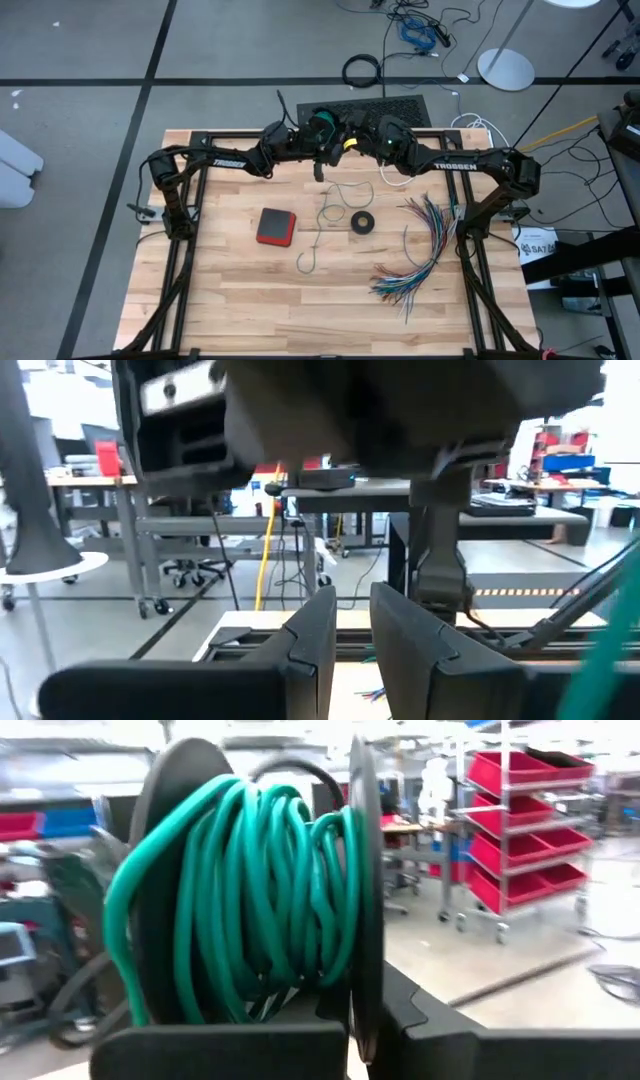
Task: Coiling cords
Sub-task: Coil the green wire cable on the spool
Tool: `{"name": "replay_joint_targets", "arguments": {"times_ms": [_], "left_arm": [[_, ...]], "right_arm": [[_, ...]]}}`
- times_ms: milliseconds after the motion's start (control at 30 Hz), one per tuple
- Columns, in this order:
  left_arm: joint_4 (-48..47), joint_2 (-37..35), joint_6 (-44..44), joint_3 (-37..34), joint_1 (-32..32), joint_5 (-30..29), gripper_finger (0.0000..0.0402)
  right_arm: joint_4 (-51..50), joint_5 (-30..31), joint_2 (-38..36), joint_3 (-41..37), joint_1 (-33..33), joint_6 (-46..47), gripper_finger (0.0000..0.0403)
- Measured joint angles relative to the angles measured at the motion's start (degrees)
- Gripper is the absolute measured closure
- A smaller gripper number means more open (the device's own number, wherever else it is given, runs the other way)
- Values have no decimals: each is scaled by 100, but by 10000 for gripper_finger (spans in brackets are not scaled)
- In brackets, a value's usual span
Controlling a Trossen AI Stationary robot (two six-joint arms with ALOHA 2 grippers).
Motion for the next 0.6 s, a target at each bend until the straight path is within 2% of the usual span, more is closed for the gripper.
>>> {"name": "replay_joint_targets", "arguments": {"times_ms": [267,433,600], "left_arm": [[-256,0,295,-2,-174,-565,329],[-765,0,514,77,-260,-1202,329],[-1119,0,713,125,-311,-1273,330]], "right_arm": [[300,-254,1,0,-52,124,403],[299,-243,1,0,-66,162,403],[297,-246,1,0,-122,164,403]]}}
